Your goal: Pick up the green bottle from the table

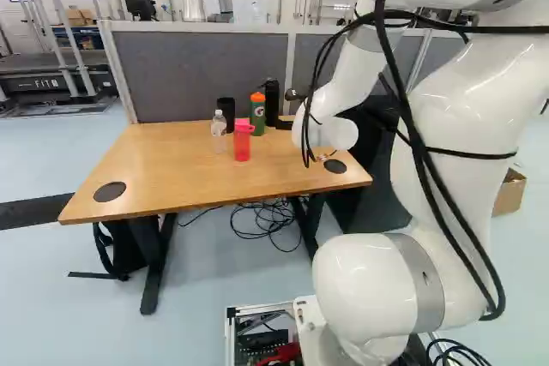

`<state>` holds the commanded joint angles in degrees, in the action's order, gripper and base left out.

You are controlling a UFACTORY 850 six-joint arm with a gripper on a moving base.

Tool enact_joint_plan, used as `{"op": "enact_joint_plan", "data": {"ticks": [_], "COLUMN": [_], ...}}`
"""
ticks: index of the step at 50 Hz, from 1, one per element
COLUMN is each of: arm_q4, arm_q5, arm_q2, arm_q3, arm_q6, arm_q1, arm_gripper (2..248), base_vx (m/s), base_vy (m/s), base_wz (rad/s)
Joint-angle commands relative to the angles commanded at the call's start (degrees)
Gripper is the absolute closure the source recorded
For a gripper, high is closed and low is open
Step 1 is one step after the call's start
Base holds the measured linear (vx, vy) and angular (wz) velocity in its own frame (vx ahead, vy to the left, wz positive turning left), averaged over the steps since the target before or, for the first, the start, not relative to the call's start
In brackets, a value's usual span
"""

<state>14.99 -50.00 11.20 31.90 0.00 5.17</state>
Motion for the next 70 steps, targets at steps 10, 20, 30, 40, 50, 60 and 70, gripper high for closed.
{"op": "enact_joint_plan", "data": {"ticks": [10, 20, 30, 40, 50, 60, 70], "arm_q4": [4.42, 8.97, 13.17, 16.95, 21.25, 25.68, 30.12], "arm_q5": [0.0, 0.0, 0.0, 0.46, 0.62, 0.64, 0.65], "arm_q2": [2.52, 4.97, 7.42, 9.83, 12.28, 14.78, 17.26], "arm_q3": [2.91, 5.82, 8.78, 11.77, 14.89, 18.12, 21.42], "arm_q6": [0.0, 0.0, 0.0, 0.0, 0.0, 0.0, 0.84], "arm_q1": [-0.13, 0.08, 0.59, 1.17, 1.47, 1.37, 1.2], "arm_gripper": [3, 3, 3, 3, 3, 3, 3], "base_vx": [0.0, 0.0, 0.0, 0.0, 0.0, 0.0, 0.0], "base_vy": [0.0, 0.0, 0.0, 0.0, 0.0, 0.0, 0.0], "base_wz": [0.0, 0.0, 0.0, 0.0, 0.0, 0.0, 0.0]}}
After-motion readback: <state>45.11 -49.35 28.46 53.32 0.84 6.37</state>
